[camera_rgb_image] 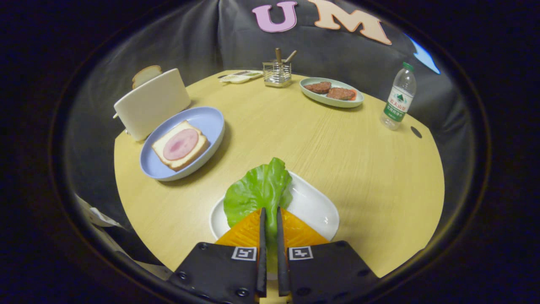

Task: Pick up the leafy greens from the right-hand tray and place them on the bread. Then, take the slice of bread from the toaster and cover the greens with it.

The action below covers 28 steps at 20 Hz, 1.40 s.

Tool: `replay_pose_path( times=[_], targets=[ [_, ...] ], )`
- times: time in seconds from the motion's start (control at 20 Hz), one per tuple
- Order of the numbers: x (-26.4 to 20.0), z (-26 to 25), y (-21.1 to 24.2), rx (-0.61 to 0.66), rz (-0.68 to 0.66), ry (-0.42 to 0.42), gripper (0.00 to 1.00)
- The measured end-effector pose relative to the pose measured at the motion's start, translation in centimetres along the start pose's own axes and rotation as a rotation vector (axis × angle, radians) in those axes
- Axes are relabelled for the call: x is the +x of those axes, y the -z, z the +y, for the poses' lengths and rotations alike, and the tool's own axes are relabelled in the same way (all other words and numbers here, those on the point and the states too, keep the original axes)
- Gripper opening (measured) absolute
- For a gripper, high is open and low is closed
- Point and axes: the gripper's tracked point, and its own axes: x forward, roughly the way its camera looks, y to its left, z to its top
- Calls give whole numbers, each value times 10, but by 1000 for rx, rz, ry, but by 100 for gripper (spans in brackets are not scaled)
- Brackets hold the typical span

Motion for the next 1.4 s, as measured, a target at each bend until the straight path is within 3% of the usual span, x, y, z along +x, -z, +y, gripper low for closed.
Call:
replay_pose_path(
  times=[0.8, 1.4],
  targets=[
    [-49, 46, -70, -7, -128, 33, 14],
    [-34, 130, -119, -83, -152, -52, 14]
  ],
)
